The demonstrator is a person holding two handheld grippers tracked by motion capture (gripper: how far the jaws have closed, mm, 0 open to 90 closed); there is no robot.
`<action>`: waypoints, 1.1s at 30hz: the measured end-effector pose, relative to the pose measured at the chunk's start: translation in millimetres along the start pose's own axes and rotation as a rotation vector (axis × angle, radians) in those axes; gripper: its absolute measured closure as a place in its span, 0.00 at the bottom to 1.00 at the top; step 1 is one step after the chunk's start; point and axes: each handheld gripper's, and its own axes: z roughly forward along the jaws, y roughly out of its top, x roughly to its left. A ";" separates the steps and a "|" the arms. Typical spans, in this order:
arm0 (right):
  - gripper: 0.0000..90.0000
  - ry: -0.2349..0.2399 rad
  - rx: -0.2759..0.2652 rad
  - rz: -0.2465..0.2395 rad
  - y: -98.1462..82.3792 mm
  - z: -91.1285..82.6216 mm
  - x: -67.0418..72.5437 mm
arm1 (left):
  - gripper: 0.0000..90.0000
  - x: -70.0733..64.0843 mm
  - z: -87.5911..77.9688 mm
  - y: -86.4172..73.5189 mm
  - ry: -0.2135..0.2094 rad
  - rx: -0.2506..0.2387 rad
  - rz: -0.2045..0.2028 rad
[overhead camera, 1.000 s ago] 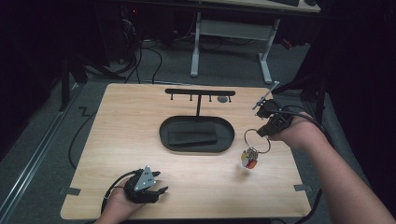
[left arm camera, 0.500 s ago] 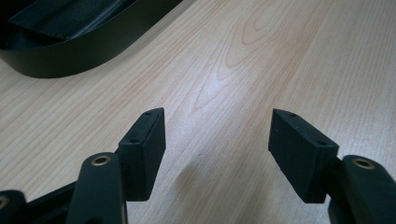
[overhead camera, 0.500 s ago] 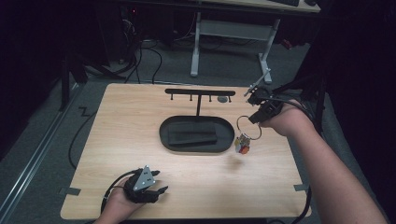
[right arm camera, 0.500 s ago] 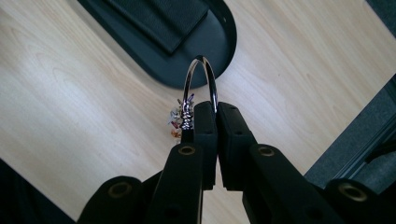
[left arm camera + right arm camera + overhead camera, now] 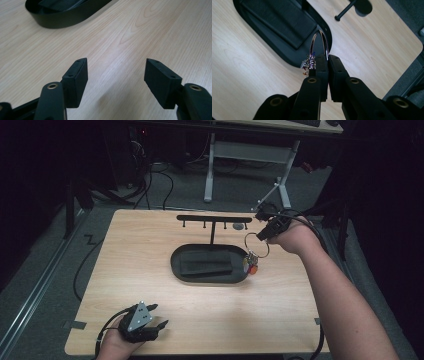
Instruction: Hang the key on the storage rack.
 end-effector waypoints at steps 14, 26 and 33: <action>0.97 -0.018 -0.014 -0.014 23.3 26.9 -14.5 | 0.40 -1.3 -10.1 -11.7 0.018 0.029 -0.020; 0.97 -0.029 -0.033 -0.008 29.7 37.3 -14.7 | 0.40 -3.1 -14.3 -15.7 0.035 0.031 -0.022; 0.97 -0.037 -0.019 -0.014 34.1 42.2 -17.7 | 0.40 -2.5 -15.5 -17.4 0.035 0.040 -0.029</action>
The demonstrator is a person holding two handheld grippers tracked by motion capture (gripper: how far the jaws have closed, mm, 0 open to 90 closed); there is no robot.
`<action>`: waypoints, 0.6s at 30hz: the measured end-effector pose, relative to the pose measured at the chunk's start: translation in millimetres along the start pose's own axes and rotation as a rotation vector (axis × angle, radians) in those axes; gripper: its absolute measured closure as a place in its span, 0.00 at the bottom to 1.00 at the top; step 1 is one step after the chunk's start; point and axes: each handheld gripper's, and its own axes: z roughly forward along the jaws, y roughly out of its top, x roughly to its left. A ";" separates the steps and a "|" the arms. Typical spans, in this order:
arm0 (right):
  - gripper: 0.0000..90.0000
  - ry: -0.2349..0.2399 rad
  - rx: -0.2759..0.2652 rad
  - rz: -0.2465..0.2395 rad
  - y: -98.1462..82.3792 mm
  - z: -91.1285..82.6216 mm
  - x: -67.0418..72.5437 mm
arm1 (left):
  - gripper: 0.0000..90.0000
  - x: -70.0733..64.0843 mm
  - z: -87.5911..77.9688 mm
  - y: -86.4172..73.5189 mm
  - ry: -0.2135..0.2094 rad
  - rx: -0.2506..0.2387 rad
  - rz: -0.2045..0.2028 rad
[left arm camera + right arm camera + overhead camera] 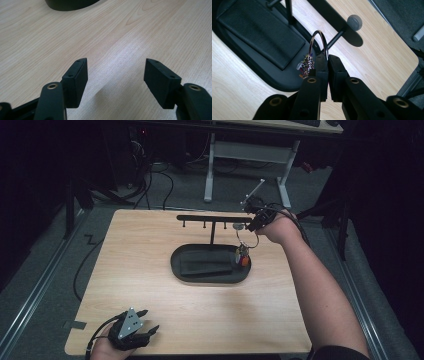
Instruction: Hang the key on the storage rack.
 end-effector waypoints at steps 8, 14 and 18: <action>0.84 -0.025 -0.044 0.026 0.0 -2.3 0.2 | 0.40 0.0 0.6 -0.4 0.005 0.001 0.003; 0.75 -0.043 -0.065 0.034 -3.7 -6.1 6.4 | 0.40 -1.1 0.4 1.0 0.007 0.001 0.009; 0.64 -0.049 -0.095 0.043 -14.0 -6.9 9.4 | 0.40 -0.3 0.6 1.8 0.009 -0.005 0.011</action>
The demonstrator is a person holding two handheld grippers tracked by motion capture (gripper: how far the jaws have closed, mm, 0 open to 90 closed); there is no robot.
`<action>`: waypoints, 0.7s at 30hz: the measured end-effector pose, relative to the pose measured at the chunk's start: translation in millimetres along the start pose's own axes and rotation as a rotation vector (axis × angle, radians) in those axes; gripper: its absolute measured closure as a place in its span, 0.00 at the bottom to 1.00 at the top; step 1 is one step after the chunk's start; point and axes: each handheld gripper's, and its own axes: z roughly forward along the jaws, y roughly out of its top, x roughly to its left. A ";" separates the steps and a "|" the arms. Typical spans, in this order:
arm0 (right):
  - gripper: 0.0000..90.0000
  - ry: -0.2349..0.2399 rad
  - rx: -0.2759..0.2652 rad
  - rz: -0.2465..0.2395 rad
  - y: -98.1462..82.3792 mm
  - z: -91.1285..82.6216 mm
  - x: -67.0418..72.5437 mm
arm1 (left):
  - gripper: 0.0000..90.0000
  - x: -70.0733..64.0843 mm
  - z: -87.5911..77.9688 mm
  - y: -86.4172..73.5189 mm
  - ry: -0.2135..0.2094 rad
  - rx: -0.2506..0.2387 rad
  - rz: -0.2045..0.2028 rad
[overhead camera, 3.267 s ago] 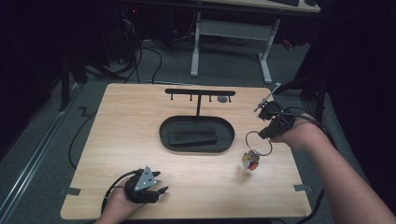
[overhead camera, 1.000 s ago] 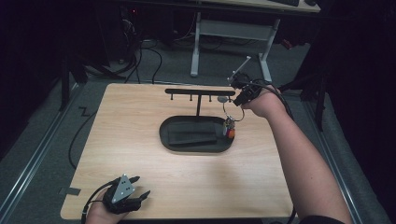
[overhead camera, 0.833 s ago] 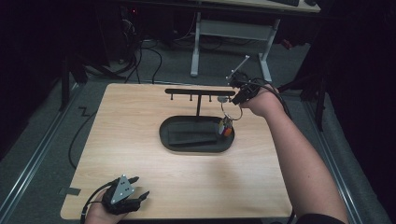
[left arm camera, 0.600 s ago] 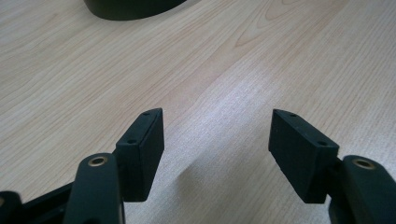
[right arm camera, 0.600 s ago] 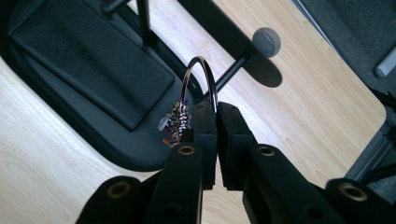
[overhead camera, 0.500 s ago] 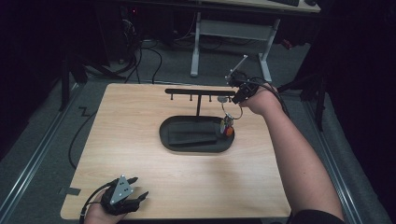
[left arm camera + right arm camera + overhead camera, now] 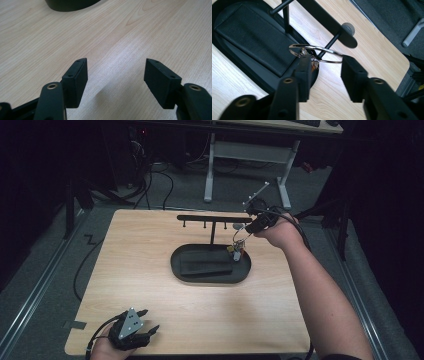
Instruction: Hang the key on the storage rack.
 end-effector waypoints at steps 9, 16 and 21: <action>0.45 0.027 -0.081 0.036 -25.5 -2.0 8.8 | 0.38 0.2 3.4 3.7 -0.012 0.002 -0.014; 0.39 0.052 -0.186 0.049 -46.1 0.3 16.9 | 0.35 3.0 6.6 5.5 -0.004 -0.021 -0.050; 0.39 0.062 -0.233 0.061 -64.4 8.9 23.7 | 0.31 4.6 6.7 5.3 0.011 -0.031 -0.066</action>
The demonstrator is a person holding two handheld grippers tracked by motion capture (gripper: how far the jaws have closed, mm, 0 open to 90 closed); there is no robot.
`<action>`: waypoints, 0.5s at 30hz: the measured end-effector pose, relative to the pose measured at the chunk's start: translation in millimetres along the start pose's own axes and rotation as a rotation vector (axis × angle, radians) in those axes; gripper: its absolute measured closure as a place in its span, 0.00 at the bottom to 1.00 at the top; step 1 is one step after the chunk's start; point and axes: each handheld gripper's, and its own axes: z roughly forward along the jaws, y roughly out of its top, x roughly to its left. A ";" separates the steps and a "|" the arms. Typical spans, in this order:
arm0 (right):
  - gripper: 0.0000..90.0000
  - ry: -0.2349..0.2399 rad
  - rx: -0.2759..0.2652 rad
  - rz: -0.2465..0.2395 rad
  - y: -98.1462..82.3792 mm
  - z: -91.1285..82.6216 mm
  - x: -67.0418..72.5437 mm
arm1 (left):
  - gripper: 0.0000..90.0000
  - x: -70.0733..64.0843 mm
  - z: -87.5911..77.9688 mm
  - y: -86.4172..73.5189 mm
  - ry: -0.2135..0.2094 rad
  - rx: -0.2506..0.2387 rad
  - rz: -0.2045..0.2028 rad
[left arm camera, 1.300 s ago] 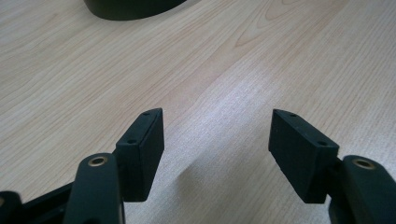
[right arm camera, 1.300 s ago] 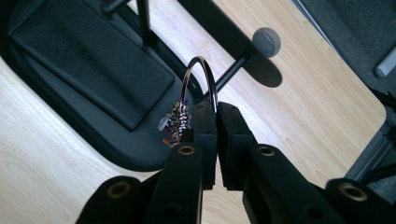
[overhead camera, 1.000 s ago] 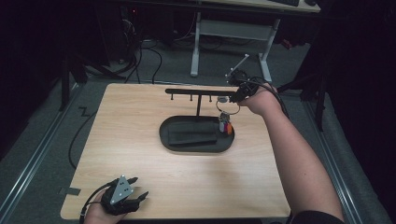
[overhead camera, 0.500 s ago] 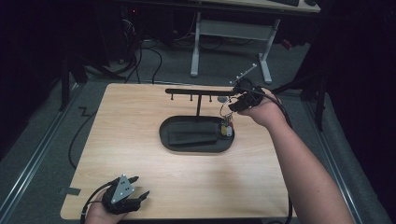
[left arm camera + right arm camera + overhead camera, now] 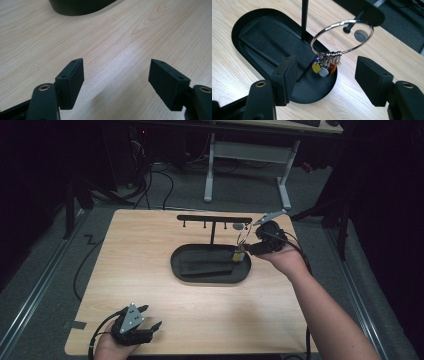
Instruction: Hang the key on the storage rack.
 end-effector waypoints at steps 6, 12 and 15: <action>0.40 0.004 -0.044 0.025 -17.6 3.0 4.5 | 0.29 1.4 0.0 -0.9 -0.005 -0.021 -0.035; 0.42 0.007 -0.073 0.044 -40.1 7.8 7.8 | 0.28 0.5 1.9 -1.0 -0.007 -0.015 -0.036; 0.42 -0.002 -0.064 0.032 -51.4 11.0 9.4 | 0.28 0.0 3.7 -0.9 -0.015 -0.013 -0.035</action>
